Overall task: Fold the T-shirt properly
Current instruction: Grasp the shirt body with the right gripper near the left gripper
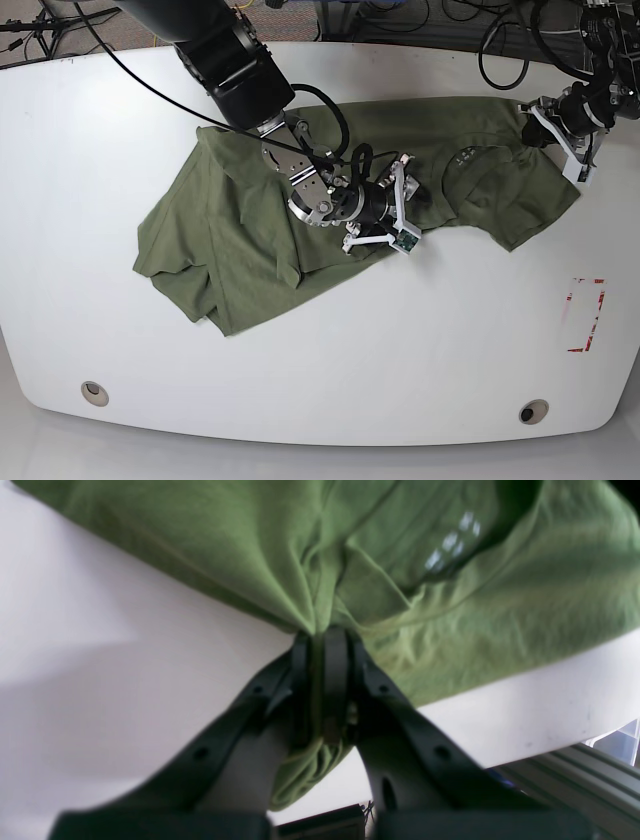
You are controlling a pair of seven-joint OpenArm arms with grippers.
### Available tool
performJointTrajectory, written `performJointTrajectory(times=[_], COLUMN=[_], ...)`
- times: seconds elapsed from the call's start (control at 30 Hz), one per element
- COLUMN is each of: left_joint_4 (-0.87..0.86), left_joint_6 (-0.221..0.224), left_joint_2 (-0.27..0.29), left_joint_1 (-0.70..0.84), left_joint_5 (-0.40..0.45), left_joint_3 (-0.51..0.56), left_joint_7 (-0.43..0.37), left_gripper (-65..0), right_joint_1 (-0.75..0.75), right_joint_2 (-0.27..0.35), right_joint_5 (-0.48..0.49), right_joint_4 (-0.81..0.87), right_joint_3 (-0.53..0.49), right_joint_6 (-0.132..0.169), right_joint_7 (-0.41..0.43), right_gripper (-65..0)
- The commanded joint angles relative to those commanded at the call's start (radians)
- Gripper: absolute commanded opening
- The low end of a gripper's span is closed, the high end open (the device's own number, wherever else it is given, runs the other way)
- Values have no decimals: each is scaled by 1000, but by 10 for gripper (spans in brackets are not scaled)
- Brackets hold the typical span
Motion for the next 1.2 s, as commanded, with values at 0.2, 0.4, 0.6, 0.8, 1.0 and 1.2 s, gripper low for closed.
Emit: performJointTrajectory(times=[0.2,0.4,0.6,0.8,1.0,1.2], left_joint_4=[0,0,0,0,0,-5], left_joint_6=[0,0,0,0,0,0], left_joint_2=[0,0,0,0,0,-2], left_joint_1=[0,0,0,0,-3,-48], left_joint_5=[0,0,0,0,0,3], left_joint_3=[0,0,0,0,2,40], left_joint_7=[0,0,0,0,0,0], left_gripper=[-650,-650,-650,-650,-650,-650], right_joint_1=[-21,-74,-89,-114,-193,-276], right_joint_2=[6,32,46,84,123,133], right_joint_5=[0,-2,-2,5,0,0], right_joint_4=[26,186,282,313,404,508], right_joint_3=[2,3,2,3,98,204], right_joint_6=[0,-28,-84,-89,-91,-83], right_joint_7=[17,2,-83,-107,-109,-110], right_gripper=[-579,-617,-617,-617,-617,-617])
